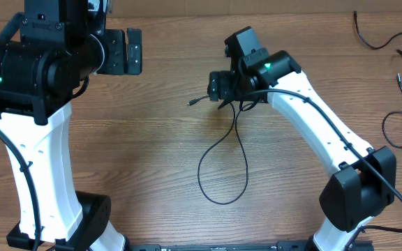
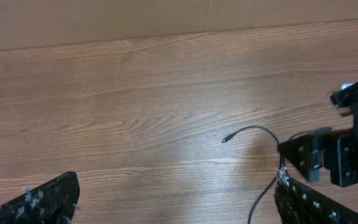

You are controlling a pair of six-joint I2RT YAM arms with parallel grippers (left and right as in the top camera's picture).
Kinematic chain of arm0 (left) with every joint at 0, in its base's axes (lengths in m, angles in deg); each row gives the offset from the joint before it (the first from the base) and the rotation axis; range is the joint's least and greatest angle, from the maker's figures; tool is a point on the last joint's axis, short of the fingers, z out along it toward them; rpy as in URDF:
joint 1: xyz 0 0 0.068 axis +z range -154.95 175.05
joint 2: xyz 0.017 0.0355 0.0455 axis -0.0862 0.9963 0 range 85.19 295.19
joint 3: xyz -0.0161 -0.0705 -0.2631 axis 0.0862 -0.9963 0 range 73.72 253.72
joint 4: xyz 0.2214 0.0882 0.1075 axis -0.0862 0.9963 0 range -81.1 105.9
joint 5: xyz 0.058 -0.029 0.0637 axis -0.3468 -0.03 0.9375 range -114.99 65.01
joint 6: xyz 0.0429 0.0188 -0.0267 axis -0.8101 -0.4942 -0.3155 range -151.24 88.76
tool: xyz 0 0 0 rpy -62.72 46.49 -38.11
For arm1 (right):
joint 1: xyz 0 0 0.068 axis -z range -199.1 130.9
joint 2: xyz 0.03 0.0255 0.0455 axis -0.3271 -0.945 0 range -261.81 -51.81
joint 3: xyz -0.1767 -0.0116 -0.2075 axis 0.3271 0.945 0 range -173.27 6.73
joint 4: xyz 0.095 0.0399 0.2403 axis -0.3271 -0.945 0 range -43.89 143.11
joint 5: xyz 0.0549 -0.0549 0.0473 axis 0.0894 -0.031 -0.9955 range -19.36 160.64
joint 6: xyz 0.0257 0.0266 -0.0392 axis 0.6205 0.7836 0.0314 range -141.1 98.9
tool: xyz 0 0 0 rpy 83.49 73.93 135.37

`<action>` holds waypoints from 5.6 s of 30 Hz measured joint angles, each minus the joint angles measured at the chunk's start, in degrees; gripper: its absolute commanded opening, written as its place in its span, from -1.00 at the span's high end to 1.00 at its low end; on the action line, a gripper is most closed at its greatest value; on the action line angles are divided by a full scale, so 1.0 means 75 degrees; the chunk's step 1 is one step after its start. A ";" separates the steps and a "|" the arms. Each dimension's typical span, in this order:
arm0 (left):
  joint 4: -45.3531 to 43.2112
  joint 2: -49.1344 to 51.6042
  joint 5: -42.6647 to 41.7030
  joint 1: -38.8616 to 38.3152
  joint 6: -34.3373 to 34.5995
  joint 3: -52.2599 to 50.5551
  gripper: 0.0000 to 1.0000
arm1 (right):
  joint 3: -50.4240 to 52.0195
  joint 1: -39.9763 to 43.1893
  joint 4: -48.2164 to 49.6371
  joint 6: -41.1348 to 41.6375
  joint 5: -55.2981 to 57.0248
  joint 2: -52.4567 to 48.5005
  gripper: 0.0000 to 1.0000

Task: Untangle cables

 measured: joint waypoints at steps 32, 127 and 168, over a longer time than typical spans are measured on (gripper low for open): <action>0.0000 0.0000 -0.0003 0.0000 0.0000 0.0000 -1.00 | 0.1918 0.0627 0.1090 0.1527 0.0312 -0.0941 -0.99; 0.0006 0.0000 -0.0198 0.0000 -0.0175 0.0000 -1.00 | -0.5549 0.0539 -0.4508 0.0603 0.1326 -0.3506 0.91; 0.0006 0.0000 -0.0335 0.0000 -0.0181 0.0000 -1.00 | -0.8008 0.3995 -0.4957 -0.0396 -0.0026 -0.0530 -0.46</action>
